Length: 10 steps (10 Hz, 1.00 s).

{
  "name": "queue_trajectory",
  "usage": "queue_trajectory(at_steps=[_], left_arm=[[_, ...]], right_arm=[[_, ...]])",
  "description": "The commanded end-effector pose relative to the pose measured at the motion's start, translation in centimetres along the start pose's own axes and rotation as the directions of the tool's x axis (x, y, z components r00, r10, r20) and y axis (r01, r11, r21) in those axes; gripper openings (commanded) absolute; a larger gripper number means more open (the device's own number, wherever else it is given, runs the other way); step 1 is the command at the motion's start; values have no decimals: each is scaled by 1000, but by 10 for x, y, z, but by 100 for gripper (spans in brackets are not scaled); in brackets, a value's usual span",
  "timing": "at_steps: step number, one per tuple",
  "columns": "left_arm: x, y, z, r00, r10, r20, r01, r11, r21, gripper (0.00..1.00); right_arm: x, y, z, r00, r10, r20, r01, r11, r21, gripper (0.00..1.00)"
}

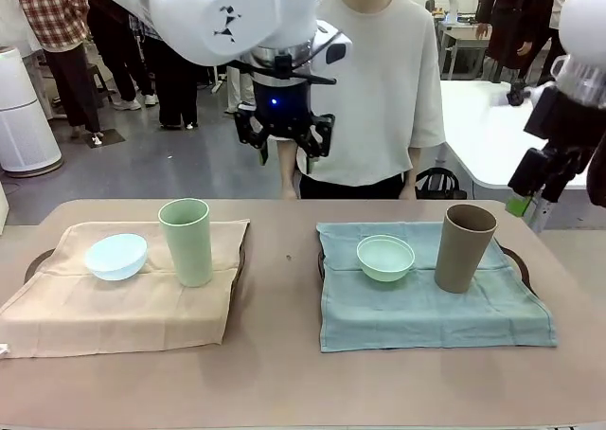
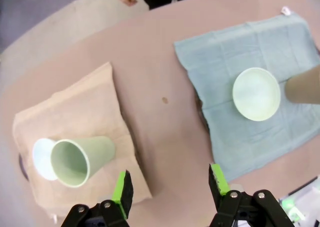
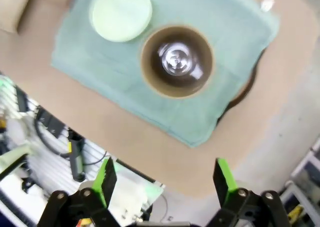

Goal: Set up a tray with a mat and arrange the tableware.
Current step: Place the Picnic Bowl and Reusable plastic cup back onto the Handle tray in front of the human's position.

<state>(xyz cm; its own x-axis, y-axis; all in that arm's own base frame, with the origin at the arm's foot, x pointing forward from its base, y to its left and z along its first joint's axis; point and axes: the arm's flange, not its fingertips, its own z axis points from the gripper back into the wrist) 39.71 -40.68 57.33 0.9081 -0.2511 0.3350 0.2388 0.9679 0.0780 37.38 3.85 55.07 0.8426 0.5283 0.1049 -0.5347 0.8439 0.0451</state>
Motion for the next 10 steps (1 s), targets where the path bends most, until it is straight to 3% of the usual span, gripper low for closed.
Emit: queue_trajectory(at_steps=[1,3,4,10], left_arm=[[-13,6,7,999,34,6,-34,998,60,80],[-20,13,20,997,72,-24,-70,994,78,80],[-6,8,12,1000,20,-9,-20,999,34,80],[-6,8,12,1000,20,-9,-20,999,34,80]], right_arm=[[-14,22,39,997,22,75,-20,999,-27,100],[-21,20,48,984,73,162,-67,997,-40,100],[-13,27,48,996,44,81,-41,999,-36,100],[-13,27,48,996,44,81,-41,999,-36,100]])
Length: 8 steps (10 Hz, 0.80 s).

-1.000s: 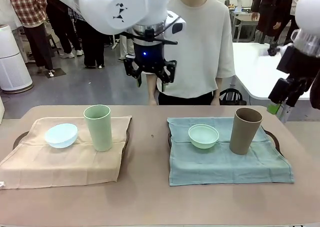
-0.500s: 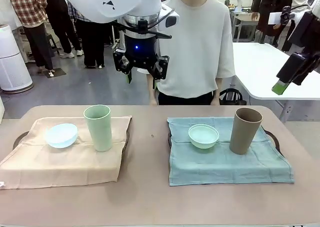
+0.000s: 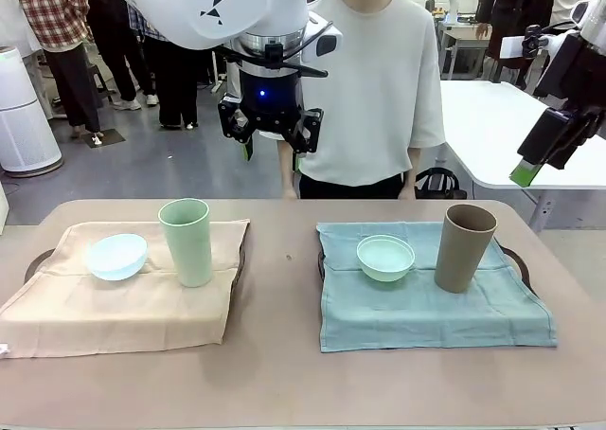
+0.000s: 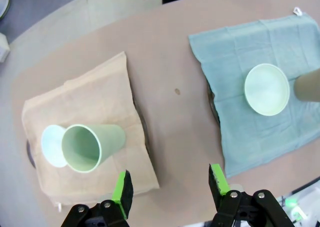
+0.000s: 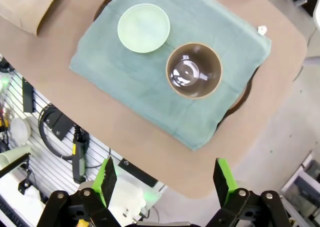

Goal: Set up a tray with a mat and arrange the tableware.
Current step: Place the Picnic Bowl and Reusable plastic cup back onto the Handle tray in front of the human's position.

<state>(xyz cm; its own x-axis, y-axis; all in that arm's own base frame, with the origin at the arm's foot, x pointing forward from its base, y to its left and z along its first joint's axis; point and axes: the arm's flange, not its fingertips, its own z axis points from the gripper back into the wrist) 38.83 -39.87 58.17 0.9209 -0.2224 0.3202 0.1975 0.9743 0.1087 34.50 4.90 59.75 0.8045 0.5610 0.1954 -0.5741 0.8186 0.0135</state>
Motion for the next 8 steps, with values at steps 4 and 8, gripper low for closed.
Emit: queue_trajectory(at_steps=[4,8], left_arm=[[1,2,1,1000,-9,9,9,1000,-9,80],[-10,63,-17,1000,10,-2,-10,986,-169,80]], right_arm=[[1,1,0,1000,-8,-8,8,1000,-10,100],[-8,-35,-15,985,-171,-31,171,985,-7,100]])
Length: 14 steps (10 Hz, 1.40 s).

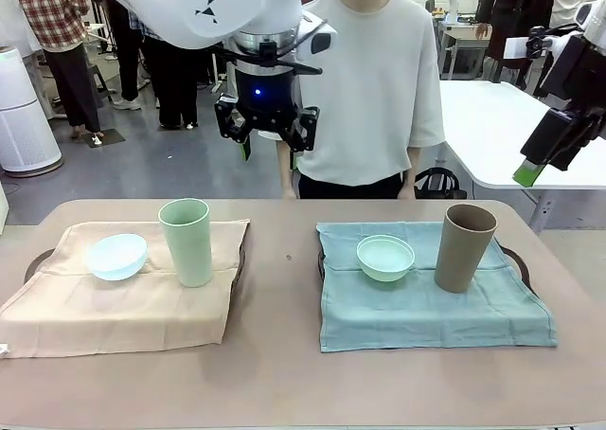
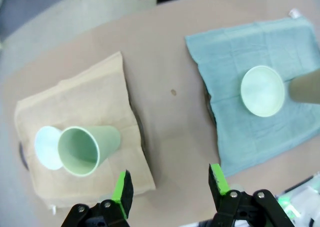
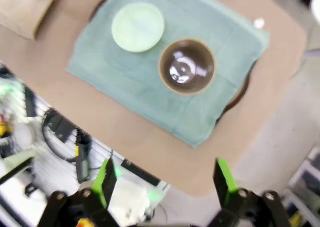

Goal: Set up a tray with a mat and arrange the tableware.
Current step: Place the Picnic Bowl and Reusable plastic cup back onto the Handle tray in front of the human's position.

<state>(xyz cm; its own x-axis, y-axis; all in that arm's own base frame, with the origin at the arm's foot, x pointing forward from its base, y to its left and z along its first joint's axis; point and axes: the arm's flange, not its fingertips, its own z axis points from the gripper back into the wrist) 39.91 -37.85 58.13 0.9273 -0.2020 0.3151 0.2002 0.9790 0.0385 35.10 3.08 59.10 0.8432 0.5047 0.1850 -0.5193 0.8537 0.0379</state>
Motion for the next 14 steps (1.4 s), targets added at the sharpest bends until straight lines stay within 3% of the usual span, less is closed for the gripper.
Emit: queue_trajectory(at_steps=[1,4,6,8,11,13,14], left_arm=[[-24,67,-19,1000,-1,-15,-1,992,-126,80],[-45,119,-9,1000,14,-28,-18,986,-169,80],[-74,190,14,983,183,-34,-186,954,-233,80],[-110,254,39,934,346,-94,-358,895,-266,80],[-148,324,50,878,465,-113,-476,827,-298,80],[-170,366,44,815,564,-131,-569,738,-364,80],[-180,384,43,772,617,-152,-622,684,-382,80]], right_arm=[[-5,-28,-18,986,-155,-61,154,988,-19,100],[-21,-39,-34,971,-203,-122,206,979,9,100],[-47,-63,-13,963,-257,-84,268,951,154,100],[-80,-94,10,937,-348,-25,342,901,269,100],[-123,-132,26,880,-474,20,407,776,482,100],[-153,-160,26,849,-529,-4,398,633,664,100],[-167,-167,22,833,-553,-8,397,587,705,100]])
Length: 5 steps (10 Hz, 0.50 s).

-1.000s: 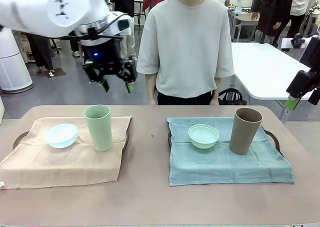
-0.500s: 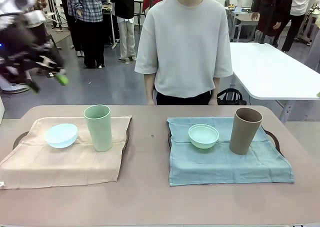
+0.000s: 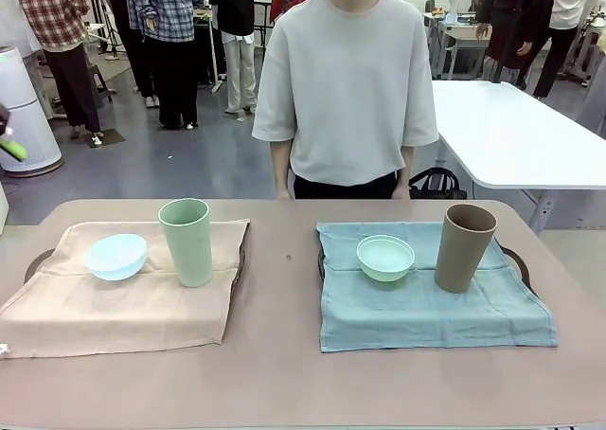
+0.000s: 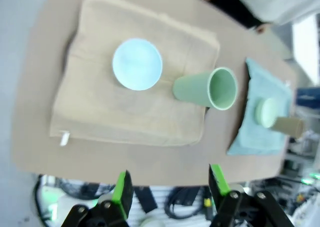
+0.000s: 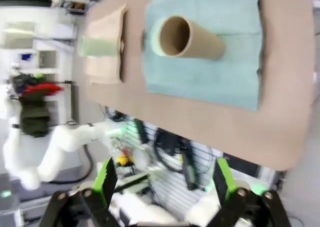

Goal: Set up a tray with a mat and arrange the tableware.
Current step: Place the Picnic Bowl and Reusable plastic cup back onto the Handle tray in front of the human's position.

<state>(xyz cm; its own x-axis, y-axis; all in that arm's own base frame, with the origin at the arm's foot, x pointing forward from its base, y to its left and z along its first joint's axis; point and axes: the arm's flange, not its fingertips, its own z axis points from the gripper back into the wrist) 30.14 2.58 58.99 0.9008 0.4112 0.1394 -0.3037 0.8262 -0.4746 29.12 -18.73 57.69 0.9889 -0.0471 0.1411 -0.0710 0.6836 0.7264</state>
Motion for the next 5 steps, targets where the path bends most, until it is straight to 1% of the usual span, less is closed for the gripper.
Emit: queue_trajectory(at_steps=[1,2,3,5], left_arm=[[4,34,-5,992,126,3,-125,987,-105,80],[-3,23,-9,999,1,49,-1,1000,7,80],[5,21,2,998,71,-1,-71,997,-41,80],[5,21,2,998,71,-1,-71,997,-41,80]], right_arm=[[-2,-19,7,1000,-22,-6,23,995,93,100],[-6,-15,4,999,40,-6,-40,997,65,100],[-6,-14,4,1000,-20,6,19,998,59,100],[-6,-14,4,1000,-20,6,19,998,59,100]])
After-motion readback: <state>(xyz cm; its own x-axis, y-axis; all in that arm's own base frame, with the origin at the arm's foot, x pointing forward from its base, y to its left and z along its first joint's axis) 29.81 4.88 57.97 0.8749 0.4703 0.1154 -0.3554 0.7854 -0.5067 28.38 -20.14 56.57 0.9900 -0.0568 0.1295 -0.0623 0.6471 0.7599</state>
